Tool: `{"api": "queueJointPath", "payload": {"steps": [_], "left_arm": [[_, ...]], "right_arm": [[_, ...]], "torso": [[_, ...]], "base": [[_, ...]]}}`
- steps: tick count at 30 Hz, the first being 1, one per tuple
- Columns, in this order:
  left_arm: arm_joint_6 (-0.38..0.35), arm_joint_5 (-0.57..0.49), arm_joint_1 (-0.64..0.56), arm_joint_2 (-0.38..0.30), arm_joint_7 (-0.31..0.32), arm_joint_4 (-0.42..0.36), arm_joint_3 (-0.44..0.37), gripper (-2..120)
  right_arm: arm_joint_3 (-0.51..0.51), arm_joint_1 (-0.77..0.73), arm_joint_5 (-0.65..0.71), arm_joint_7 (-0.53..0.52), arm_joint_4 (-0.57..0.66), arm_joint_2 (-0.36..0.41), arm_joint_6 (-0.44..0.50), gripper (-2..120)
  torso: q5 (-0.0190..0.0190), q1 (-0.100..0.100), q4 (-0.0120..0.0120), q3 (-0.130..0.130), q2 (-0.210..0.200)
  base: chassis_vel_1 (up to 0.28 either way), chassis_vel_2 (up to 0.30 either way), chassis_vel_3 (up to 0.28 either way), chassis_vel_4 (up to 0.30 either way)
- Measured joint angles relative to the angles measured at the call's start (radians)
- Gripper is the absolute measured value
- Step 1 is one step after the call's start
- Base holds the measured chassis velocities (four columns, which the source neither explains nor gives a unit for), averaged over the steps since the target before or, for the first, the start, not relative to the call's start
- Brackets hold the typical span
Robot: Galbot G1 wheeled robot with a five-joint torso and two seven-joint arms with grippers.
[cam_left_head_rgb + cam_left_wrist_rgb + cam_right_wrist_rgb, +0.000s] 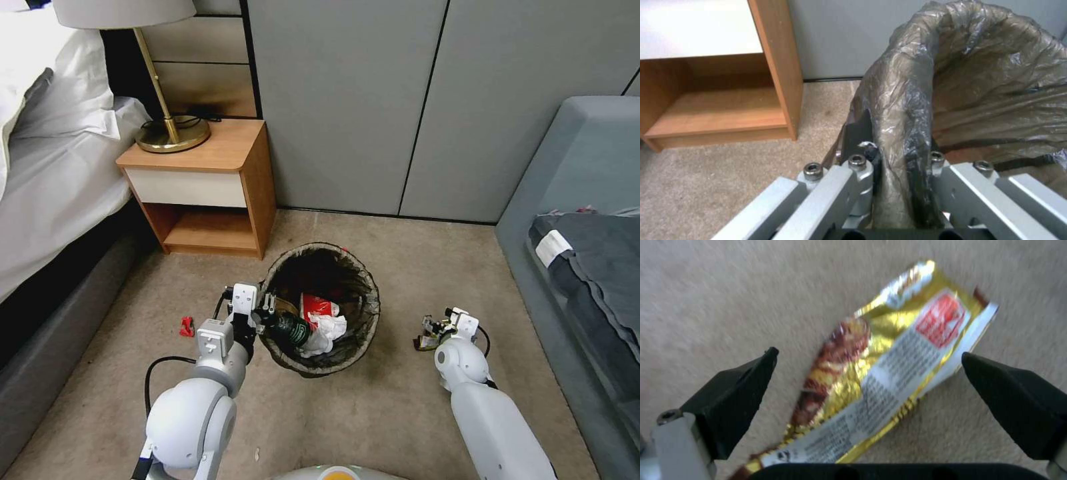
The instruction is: Pick up the trash bin, then pick up the garbage from the floor and place it into the trash bin.
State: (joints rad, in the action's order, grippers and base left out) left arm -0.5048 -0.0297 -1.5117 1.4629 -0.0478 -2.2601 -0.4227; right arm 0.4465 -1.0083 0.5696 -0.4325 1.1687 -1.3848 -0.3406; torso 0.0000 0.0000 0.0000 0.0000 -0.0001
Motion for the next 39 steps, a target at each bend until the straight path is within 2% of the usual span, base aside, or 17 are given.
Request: {"api": "queueJointPath", "payload": {"steps": [4, 11, 24, 27, 36, 39], "left_arm": [[-0.001, 0.004, 0.001, 0.002, -0.001, 0.003, 0.003, 5], [-0.001, 0.004, 0.003, 0.002, -0.005, 0.01, 0.002, 5], [0.004, 0.001, 0.007, 0.002, -0.006, 0.019, 0.001, 5], [0.005, 0.0, 0.009, 0.002, -0.007, 0.02, -0.001, 5], [0.006, -0.001, 0.009, 0.001, -0.007, 0.025, -0.002, 5], [0.007, -0.001, 0.01, 0.003, -0.007, 0.028, 0.0, 5]], "right_arm": [[-0.002, 0.02, 0.0, 0.02, -0.074, -0.006, 0.033, 100], [-0.002, 0.031, 0.002, 0.039, -0.13, -0.008, 0.05, 100], [-0.002, 0.033, 0.006, 0.038, -0.153, -0.017, 0.064, 98], [-0.002, 0.031, 0.005, 0.038, -0.154, -0.017, 0.071, 87], [0.002, 0.001, 0.005, 0.039, -0.109, -0.008, 0.073, 67], [0.001, -0.018, 0.004, 0.04, -0.078, -0.008, 0.073, 52]], "torso": [[0.0, 0.0, 0.0001, 0.0, 0.0], [0.0, 0.0, 0.0, 0.0, 0.0], [-0.0004, 0.0, 0.0, 0.0, 0.0], [-0.0009, 0.0, -0.0004, 0.0, 0.0], [0.0003, 0.0, -0.0002, 0.0, 0.0], [0.0008, 0.0, 0.0006, 0.0, 0.0]], "base": [[0.0, 0.0, 0.0, 0.0], [0.0, 0.0, 0.0, 0.0], [0.0, 0.0, 0.0, 0.0], [0.0, 0.0, 0.0, 0.0], [0.0, 0.0, 0.0, 0.0], [0.0, 0.0, 0.0, 0.0]]}}
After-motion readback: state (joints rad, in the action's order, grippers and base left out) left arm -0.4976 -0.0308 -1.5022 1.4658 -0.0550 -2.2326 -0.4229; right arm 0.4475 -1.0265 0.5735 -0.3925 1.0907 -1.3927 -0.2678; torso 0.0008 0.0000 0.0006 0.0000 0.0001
